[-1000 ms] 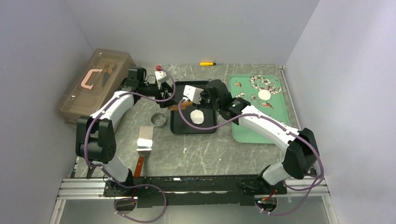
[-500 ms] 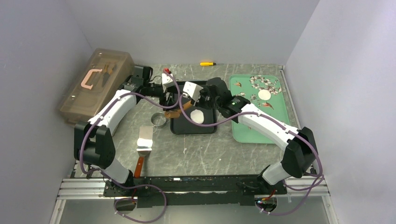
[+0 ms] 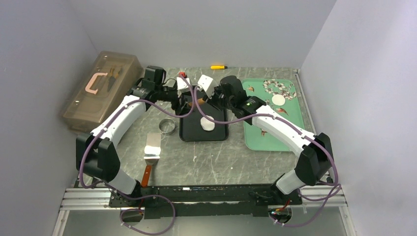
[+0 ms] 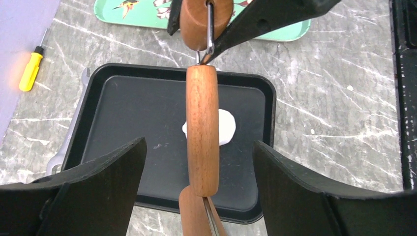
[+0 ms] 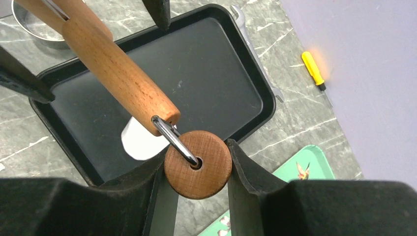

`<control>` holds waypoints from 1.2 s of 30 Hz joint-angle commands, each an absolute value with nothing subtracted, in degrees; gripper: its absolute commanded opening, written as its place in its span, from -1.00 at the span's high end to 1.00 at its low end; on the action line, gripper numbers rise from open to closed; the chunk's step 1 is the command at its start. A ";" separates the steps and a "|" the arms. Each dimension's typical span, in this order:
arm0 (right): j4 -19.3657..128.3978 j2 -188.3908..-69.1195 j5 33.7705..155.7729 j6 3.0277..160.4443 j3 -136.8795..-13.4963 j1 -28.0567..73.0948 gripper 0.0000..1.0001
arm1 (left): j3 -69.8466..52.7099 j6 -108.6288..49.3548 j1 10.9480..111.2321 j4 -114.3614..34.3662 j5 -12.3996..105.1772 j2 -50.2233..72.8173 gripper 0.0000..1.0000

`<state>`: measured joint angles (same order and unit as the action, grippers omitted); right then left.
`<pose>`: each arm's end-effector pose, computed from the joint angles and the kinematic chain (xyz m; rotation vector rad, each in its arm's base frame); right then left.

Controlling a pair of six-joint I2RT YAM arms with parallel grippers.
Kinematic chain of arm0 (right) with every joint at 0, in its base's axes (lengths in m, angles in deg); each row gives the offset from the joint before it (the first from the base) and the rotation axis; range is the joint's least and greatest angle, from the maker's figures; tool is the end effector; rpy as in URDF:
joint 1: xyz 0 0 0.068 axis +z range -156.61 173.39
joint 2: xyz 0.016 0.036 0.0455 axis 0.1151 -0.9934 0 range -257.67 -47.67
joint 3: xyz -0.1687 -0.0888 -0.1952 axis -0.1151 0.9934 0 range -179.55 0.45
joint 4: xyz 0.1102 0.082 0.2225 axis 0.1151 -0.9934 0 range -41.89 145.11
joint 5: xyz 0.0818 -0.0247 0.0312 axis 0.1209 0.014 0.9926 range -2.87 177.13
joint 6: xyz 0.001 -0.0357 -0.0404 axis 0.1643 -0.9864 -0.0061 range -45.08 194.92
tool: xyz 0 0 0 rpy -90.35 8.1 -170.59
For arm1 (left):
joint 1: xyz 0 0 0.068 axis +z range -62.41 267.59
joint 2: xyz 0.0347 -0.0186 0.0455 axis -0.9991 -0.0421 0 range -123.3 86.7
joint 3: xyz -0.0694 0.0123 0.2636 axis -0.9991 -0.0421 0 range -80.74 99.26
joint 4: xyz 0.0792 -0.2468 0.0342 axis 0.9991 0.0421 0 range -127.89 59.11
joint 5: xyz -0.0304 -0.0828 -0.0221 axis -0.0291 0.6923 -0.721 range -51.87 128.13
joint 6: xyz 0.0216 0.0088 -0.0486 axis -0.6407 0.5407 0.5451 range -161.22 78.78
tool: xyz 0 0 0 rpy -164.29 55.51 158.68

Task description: Roll out the dumpling wrappers from the dough

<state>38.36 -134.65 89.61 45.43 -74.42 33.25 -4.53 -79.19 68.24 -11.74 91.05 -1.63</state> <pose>0.2710 0.2283 0.3315 -1.2037 1.6934 0.1557 0.3108 -0.1393 0.3255 1.3770 1.5173 -0.8222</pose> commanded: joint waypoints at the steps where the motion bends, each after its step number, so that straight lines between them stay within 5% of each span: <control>1: 46.28 -131.19 95.42 51.57 -76.06 33.29 1.00 | -3.27 -80.90 67.97 -12.22 88.12 -2.33 -0.65; 18: 46.94 -125.73 106.10 53.25 -72.89 31.62 1.00 | 0.32 -90.15 68.86 -6.70 91.48 -3.26 -0.52; 36: 53.23 -123.68 117.57 55.44 -70.03 29.95 1.00 | 3.09 -93.20 68.96 -2.48 99.00 -5.24 -0.64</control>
<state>45.51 -127.16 113.46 53.36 -69.70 30.41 2.77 -90.84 68.76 -4.79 94.62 -4.78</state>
